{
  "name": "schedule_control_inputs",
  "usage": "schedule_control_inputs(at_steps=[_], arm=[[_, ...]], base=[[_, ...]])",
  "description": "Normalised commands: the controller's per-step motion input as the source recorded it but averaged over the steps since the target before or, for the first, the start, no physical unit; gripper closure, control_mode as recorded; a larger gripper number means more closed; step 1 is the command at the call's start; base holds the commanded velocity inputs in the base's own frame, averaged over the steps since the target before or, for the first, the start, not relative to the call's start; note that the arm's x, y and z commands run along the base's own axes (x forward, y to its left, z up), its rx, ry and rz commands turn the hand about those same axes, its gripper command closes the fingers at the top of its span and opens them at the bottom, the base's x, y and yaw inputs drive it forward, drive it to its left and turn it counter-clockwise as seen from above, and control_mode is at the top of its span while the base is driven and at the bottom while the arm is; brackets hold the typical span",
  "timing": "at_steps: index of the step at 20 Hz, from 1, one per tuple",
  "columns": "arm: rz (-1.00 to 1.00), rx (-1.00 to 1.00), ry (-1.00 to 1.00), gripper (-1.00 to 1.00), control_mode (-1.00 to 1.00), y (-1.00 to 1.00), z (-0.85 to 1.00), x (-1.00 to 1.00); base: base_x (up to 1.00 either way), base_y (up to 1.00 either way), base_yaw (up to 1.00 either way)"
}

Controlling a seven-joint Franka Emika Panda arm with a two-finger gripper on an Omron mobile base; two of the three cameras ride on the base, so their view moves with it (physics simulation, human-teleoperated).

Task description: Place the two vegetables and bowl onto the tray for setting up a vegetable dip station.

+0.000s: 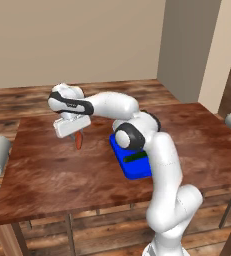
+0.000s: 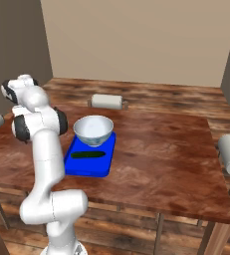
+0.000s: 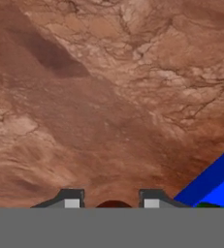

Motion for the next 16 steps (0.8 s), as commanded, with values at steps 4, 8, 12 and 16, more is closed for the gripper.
schedule_control_inputs(at_steps=[4,8,12,16], arm=[[-0.13,0.00,0.00,1.00,-1.00,-0.28,0.21,-0.43],[-0.15,0.00,0.00,1.00,-1.00,-0.30,0.24,-0.44],[-0.16,0.00,-0.02,1.00,-1.00,-0.29,0.23,-0.45],[-0.17,0.00,-0.05,1.00,-1.00,-0.27,0.20,-0.47]], base=[[0.00,0.00,0.00],[0.00,0.00,0.00],[0.00,0.00,0.00],[0.00,0.00,0.00]])
